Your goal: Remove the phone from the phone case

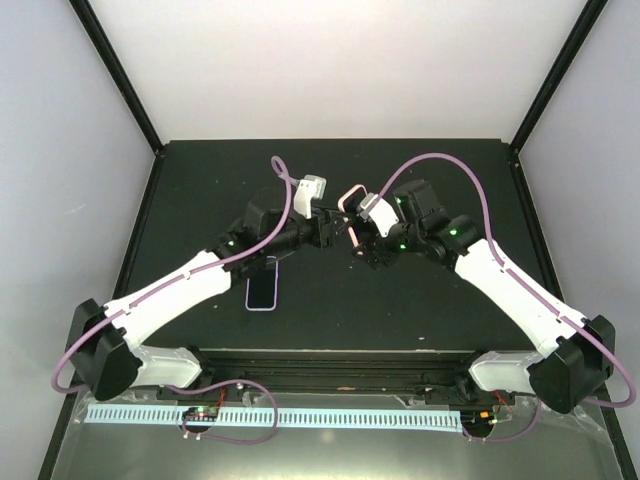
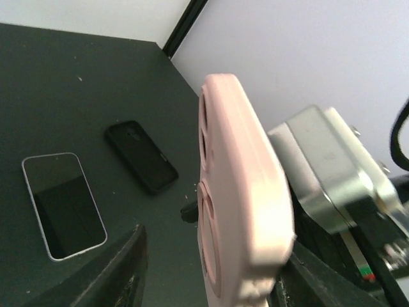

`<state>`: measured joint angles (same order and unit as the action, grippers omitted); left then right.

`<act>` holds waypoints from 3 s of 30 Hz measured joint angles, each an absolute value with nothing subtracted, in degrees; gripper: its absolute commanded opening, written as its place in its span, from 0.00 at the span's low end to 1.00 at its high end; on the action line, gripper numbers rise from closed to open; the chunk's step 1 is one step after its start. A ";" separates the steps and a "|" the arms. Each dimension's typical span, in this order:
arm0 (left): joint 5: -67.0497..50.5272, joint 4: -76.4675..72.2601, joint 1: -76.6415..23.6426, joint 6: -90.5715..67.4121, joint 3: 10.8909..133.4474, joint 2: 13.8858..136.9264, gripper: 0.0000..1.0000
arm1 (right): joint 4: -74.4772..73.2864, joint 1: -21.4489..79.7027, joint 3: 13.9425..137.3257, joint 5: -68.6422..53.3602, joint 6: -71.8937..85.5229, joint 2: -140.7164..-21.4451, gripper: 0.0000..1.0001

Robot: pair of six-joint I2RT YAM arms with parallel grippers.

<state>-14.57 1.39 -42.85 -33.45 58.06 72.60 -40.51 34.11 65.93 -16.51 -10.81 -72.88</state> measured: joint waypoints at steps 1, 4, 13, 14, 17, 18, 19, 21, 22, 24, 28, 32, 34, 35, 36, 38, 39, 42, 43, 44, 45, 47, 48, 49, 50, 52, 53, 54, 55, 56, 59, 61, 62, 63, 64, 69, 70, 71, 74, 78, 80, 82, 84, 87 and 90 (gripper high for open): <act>-14.59 1.02 -42.85 -33.74 58.17 73.23 0.46 | -40.51 34.22 65.93 -16.38 -10.81 -72.86 0.41; -15.03 0.36 -42.85 -34.76 59.83 76.16 0.41 | -40.49 34.41 65.93 -15.57 -10.68 -72.79 0.40; -18.04 -1.96 -42.85 -37.10 63.70 82.19 0.25 | -40.51 34.70 65.93 -13.52 -10.59 -72.66 0.40; -18.26 -2.17 -42.85 -37.30 63.70 82.28 0.25 | -40.51 34.70 65.93 -13.28 -10.59 -72.66 0.40; -18.74 -3.03 -42.85 -37.98 63.70 82.28 0.24 | -40.42 34.74 65.93 -12.71 -10.48 -72.66 0.41; -18.87 -3.20 -42.85 -38.13 63.70 82.28 0.24 | -40.38 34.74 65.93 -12.64 -10.39 -72.66 0.41; -18.94 -3.29 -42.83 -38.22 63.70 82.28 0.24 | -40.29 34.74 65.93 -12.60 -10.37 -72.66 0.41; -19.07 -3.53 -42.83 -38.44 63.61 82.28 0.23 | -40.25 34.74 65.93 -12.60 -10.22 -72.66 0.41; -19.11 -3.62 -42.83 -38.50 63.55 82.28 0.22 | -40.25 34.74 65.93 -12.60 -10.17 -72.66 0.41; -19.16 -4.03 -42.81 -38.61 63.24 82.26 0.16 | -40.27 34.74 65.93 -12.60 -10.15 -72.66 0.41; -18.98 -4.03 -42.19 -39.20 62.63 82.26 0.13 | -40.32 34.74 65.93 -12.34 -10.09 -72.69 0.44; -19.57 -4.67 -41.85 -40.36 62.17 82.26 0.07 | -40.27 34.74 66.00 -12.19 -10.00 -72.82 0.54; -19.92 -5.15 -41.63 -40.80 61.78 82.26 0.06 | -40.32 34.74 66.02 -12.27 -10.00 -72.84 0.66; -20.03 -5.37 -41.56 -40.97 61.60 82.24 0.05 | -40.32 34.74 66.02 -12.36 -10.00 -72.90 0.75; -20.18 -5.58 -41.41 -41.06 61.39 82.17 0.04 | -40.34 34.79 66.02 -12.56 -10.02 -72.99 0.83; -20.71 -5.61 -41.01 -41.12 61.04 81.93 0.04 | -40.36 34.79 66.04 -13.08 -10.24 -73.12 0.95; -21.37 -5.58 -40.71 -41.01 60.64 81.58 0.03 | -40.53 34.79 66.13 -13.82 -10.26 -73.19 0.99; -24.47 -5.10 -39.27 -39.38 58.98 79.26 0.03 | -41.41 34.79 67.31 -16.71 -10.79 -73.38 1.00; -25.69 -4.71 -38.74 -38.76 58.43 78.24 0.02 | -41.71 34.79 67.70 -17.52 -10.81 -73.38 1.00; -26.79 -4.51 -38.17 -37.95 57.93 77.10 0.02 | -41.76 34.76 67.81 -18.63 -10.83 -73.28 1.00; -28.01 -4.12 -37.54 -37.06 57.41 75.88 0.02 | -41.82 34.72 67.77 -19.77 -10.83 -73.08 1.00; -30.02 -3.16 -36.62 -34.98 56.14 73.01 0.01 | -41.93 34.70 67.26 -22.31 -10.90 -72.23 1.00; -31.11 -2.24 -36.29 -33.71 55.55 71.42 0.02 | -42.17 34.48 66.65 -23.29 -11.11 -71.33 1.00; -31.81 -1.37 -35.99 -32.69 55.00 69.91 0.02 | -42.68 34.17 66.17 -24.32 -11.35 -70.52 1.00; -32.40 -0.45 -35.86 -31.55 54.50 68.36 0.01 | -43.18 33.89 65.87 -25.41 -11.73 -69.82 1.00; -33.61 1.37 -35.70 -29.36 53.47 65.23 0.02 | -44.93 33.41 65.84 -29.17 -13.50 -68.69 0.99; -34.33 2.48 -35.68 -28.12 52.97 63.59 0.02 | -45.78 33.34 65.89 -31.42 -14.81 -68.31 0.98; -35.11 3.68 -35.64 -26.98 52.80 62.48 0.01 | -47.29 33.34 65.98 -34.57 -16.75 -68.10 0.96; -36.23 5.02 -35.57 -25.54 52.71 61.34 0.02 | -48.34 33.34 66.08 -36.91 -18.46 -68.07 0.94; -37.32 6.04 -35.57 -24.29 52.71 60.60 0.01 | -49.91 33.36 66.26 -39.86 -20.67 -68.23 0.91; -42.09 8.64 -35.35 -20.27 52.71 59.09 0.02 | -54.54 33.39 67.85 -46.33 -26.15 -69.69 0.80; -45.82 9.56 -35.27 -17.93 52.71 58.89 0.01 | -58.08 33.39 70.39 -49.80 -30.20 -72.01 0.74; -47.09 9.85 -35.24 -17.23 52.71 58.92 0.02 | -60.40 33.39 72.16 -51.40 -32.14 -73.43 0.72; -48.84 10.22 -35.24 -16.23 52.73 59.00 0.01 | -63.16 33.39 74.56 -53.17 -34.30 -75.22 0.70; -50.30 10.63 -35.24 -15.29 52.84 59.09 0.02 | -64.84 33.39 76.36 -54.50 -36.25 -76.53 0.69; -55.09 12.03 -35.20 -11.35 54.33 61.21 0.02 | -72.36 33.41 80.66 -58.65 -43.42 -79.22 0.66; -55.66 12.10 -35.14 -10.94 54.43 61.63 0.02 | -73.03 33.45 80.66 -58.89 -44.03 -79.15 0.65; -56.29 12.14 -35.00 -10.63 54.50 62.04 0.02 | -73.63 33.67 80.64 -58.96 -44.69 -79.11 0.65; -57.06 11.33 -34.70 -11.53 54.48 62.94 0.02 | -74.39 34.06 80.27 -58.92 -46.04 -79.11 0.60; -57.17 3.88 -34.09 -16.62 52.75 62.59 0.02 | -74.65 34.26 78.76 -58.81 -47.20 -79.11 0.47; -57.49 1.78 -33.95 -18.28 52.18 62.22 0.02 | -74.65 34.37 77.93 -58.76 -47.37 -79.13 0.43; -58.08 1.17 -33.67 -18.90 52.18 61.93 0.01 | -74.59 34.52 77.73 -58.74 -47.40 -79.20 0.41; -58.81 0.86 -33.39 -19.40 52.18 61.49 0.02 | -74.50 34.65 77.73 -58.78 -47.22 -79.20 0.39; -59.42 0.27 -33.23 -19.86 52.18 60.64 0.02 | -74.52 34.74 77.76 -58.67 -47.00 -79.18 0.36; -60.05 -0.14 -32.88 -20.08 52.18 59.66 0.02 | -74.56 34.76 77.78 -58.13 -47.24 -79.11 0.28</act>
